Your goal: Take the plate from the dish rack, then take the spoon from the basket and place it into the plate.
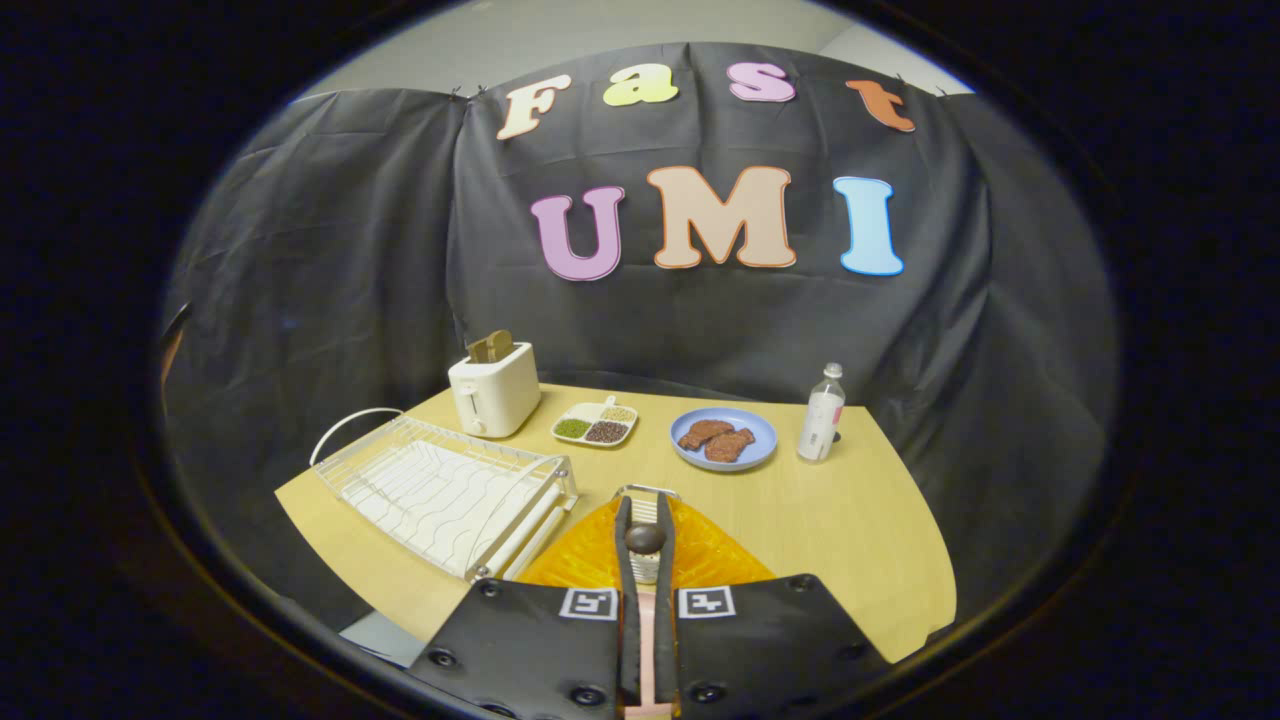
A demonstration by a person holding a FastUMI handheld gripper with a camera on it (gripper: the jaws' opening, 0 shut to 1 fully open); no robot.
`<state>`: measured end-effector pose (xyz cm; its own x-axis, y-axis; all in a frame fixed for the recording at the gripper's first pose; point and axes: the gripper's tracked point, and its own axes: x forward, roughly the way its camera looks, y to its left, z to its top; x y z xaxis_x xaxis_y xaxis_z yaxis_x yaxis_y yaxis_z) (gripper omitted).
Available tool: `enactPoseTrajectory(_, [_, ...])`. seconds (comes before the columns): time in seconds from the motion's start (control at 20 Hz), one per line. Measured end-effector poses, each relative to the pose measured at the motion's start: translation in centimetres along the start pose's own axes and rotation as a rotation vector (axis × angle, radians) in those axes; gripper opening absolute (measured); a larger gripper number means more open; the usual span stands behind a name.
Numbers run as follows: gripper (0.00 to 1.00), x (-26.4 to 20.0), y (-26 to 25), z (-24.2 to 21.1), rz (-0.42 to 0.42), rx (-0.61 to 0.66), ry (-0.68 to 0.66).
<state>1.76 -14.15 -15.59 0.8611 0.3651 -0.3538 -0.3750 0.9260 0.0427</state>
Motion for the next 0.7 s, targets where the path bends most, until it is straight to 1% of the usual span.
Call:
enactPoseTrajectory(0.35, [0.08, -2.2, -0.7, -3.2, 0.020, 0.047, 0.065])
enactPoseTrajectory(0.7, [0.08, -2.6, -0.5, -6.5, 0.059, 0.061, 0.146])
